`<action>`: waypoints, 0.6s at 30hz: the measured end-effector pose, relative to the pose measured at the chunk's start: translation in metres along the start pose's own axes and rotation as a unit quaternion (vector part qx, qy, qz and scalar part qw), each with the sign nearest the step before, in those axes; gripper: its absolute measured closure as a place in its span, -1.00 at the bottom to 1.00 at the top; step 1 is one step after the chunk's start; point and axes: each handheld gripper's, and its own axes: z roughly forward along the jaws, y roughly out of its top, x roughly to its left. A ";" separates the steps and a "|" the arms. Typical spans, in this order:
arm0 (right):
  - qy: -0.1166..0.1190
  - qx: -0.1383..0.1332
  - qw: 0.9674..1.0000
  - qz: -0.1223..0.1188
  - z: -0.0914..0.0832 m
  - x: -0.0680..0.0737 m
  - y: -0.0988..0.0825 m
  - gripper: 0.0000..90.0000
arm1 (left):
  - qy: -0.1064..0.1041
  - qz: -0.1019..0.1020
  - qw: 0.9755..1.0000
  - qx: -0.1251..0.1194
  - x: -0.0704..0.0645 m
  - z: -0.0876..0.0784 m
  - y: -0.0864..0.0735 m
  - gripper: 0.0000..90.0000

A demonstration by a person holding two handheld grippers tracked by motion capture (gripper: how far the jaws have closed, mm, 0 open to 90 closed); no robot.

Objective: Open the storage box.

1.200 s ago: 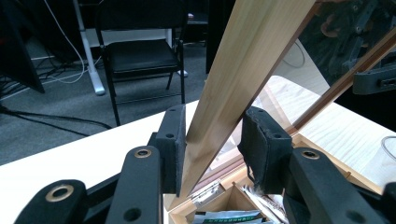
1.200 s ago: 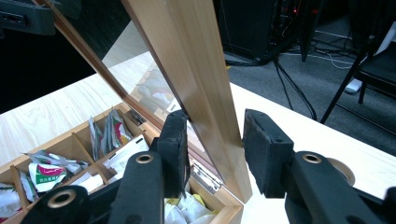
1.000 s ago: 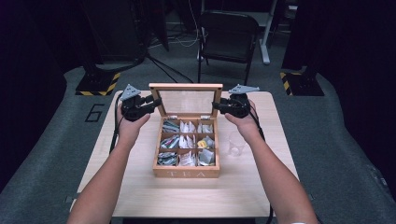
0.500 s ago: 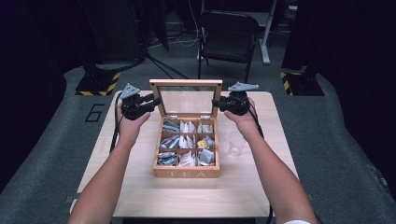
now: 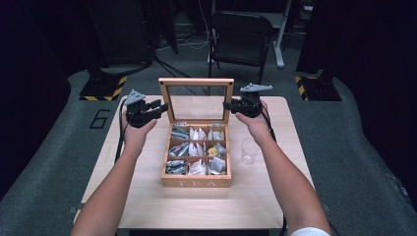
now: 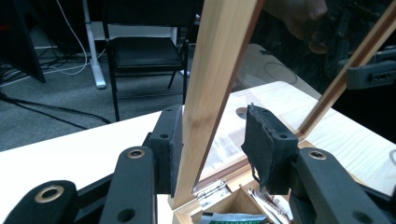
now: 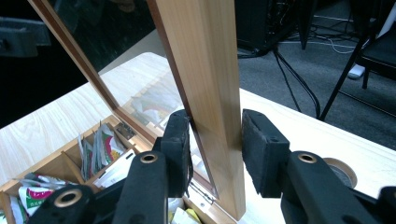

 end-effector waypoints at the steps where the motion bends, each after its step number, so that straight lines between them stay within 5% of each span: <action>1: 0.000 0.000 1.000 0.000 0.000 0.000 0.000 0.40 | 0.000 0.000 1.000 0.000 0.000 0.000 0.000 0.27; 18: -0.014 0.010 1.000 0.013 0.011 -0.007 0.008 0.44 | -0.004 0.008 1.000 0.013 -0.001 -0.003 -0.003 0.26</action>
